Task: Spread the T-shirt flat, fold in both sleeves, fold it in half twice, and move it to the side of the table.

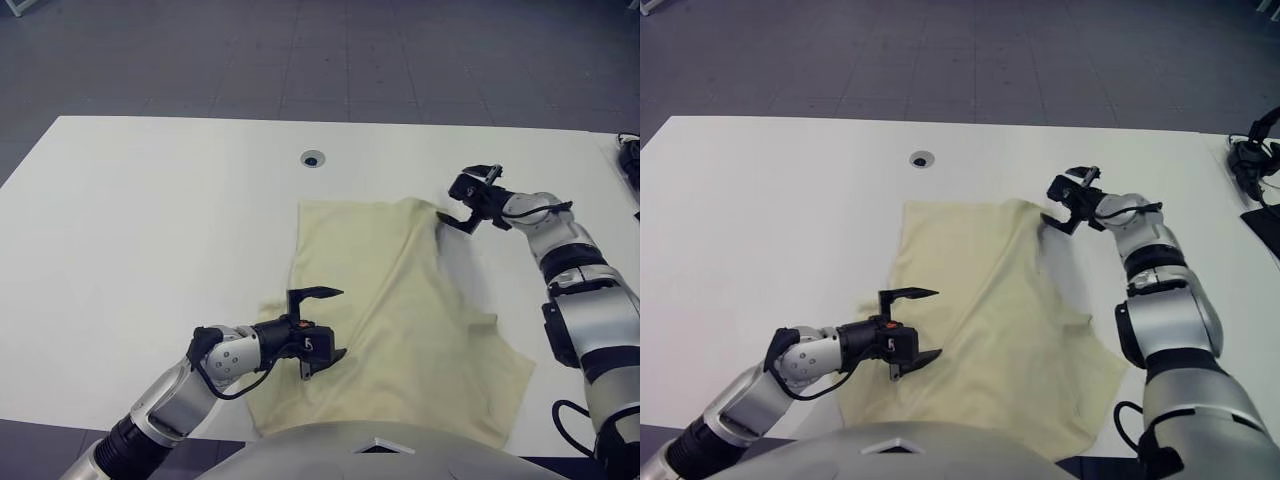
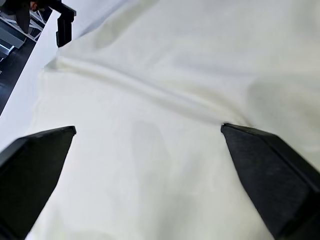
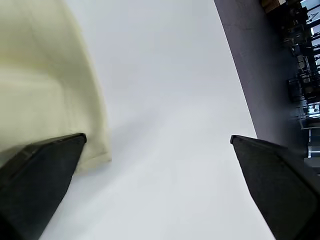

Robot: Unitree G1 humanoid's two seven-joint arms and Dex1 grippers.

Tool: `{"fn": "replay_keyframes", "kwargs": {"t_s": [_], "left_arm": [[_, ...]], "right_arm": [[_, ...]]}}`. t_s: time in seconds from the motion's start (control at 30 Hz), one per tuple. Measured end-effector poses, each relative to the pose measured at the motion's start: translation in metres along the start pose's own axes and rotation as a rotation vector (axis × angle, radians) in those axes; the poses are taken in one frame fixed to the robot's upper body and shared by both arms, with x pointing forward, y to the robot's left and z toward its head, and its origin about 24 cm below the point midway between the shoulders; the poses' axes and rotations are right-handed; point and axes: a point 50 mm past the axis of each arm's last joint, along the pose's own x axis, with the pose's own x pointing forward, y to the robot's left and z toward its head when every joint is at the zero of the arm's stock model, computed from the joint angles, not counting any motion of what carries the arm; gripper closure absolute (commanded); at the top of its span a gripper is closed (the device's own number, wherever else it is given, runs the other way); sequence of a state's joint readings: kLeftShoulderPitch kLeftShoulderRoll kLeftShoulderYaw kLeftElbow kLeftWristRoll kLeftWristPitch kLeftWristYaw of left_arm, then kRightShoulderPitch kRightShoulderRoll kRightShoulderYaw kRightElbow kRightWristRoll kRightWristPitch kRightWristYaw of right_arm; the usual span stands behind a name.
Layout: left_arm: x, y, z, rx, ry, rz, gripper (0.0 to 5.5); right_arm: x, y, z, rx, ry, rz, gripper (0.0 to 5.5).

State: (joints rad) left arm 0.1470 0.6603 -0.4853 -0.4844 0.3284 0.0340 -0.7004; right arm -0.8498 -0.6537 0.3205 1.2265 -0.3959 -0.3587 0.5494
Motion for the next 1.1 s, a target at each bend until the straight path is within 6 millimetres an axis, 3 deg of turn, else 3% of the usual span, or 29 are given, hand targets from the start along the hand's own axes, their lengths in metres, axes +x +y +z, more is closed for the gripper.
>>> {"fn": "replay_keyframes", "kwargs": {"t_s": [0.1,0.27,0.4,0.67,0.83,0.97,1.1], "left_arm": [[-0.019,0.014,-0.015,0.035,0.097,0.043,0.10],[-0.040,0.023,-0.029,0.054,0.193,0.069,0.10],[-0.043,0.024,-0.031,0.058,0.199,0.075,0.10],[-0.042,0.023,-0.031,0.061,0.193,0.070,0.10],[-0.035,0.024,-0.027,0.047,0.158,0.071,0.10],[-0.010,0.013,-0.010,-0.123,0.011,0.065,0.10],[-0.001,0.021,0.006,-0.212,-0.085,0.120,0.10]], "right_arm": [[-0.009,-0.006,-0.011,-0.067,0.052,0.012,0.13],[-0.010,-0.007,-0.010,-0.149,0.058,0.019,0.13],[-0.010,-0.006,-0.011,-0.218,0.065,-0.019,0.13],[-0.004,-0.001,-0.004,-0.355,0.013,-0.104,0.13],[-0.001,0.000,0.009,-0.224,-0.078,-0.068,0.13],[-0.002,-0.005,0.019,-0.087,-0.162,-0.054,0.13],[-0.004,-0.013,0.028,-0.007,-0.229,-0.062,0.13]]}}
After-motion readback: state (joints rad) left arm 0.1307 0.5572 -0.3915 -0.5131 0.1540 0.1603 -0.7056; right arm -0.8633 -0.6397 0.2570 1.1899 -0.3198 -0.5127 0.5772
